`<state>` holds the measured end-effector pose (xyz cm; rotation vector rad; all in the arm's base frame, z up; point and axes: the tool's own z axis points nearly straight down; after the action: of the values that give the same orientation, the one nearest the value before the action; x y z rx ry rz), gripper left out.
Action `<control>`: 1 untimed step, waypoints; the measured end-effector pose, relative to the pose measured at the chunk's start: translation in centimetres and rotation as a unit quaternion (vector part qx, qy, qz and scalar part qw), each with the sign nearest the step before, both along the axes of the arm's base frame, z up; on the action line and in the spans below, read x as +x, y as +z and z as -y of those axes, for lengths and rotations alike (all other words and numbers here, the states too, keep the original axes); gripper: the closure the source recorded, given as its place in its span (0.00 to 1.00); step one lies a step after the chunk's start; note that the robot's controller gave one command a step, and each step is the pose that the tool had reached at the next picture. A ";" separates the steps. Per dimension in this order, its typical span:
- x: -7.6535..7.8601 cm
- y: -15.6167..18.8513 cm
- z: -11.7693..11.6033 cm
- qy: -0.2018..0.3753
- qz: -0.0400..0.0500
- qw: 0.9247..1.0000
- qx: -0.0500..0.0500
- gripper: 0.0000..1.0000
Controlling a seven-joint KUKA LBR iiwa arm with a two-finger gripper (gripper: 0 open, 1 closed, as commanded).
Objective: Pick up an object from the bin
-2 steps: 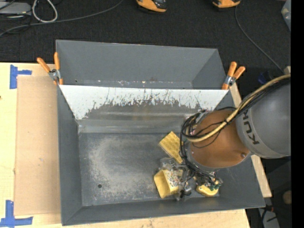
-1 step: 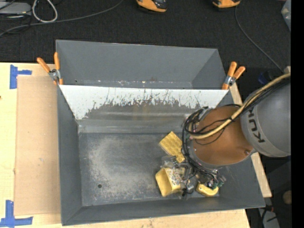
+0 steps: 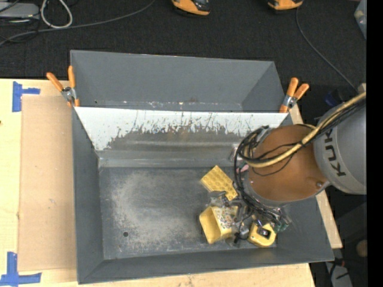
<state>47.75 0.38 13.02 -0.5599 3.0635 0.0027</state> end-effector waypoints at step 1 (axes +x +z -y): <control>0.0 2.0 0.0 0.000 0.001 1.000 0.000 1.00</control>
Offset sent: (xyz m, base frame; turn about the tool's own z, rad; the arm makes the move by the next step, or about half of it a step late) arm 0.0006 0.0000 0.0485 0.0007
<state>47.79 0.38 14.97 -0.5586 3.0620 0.0024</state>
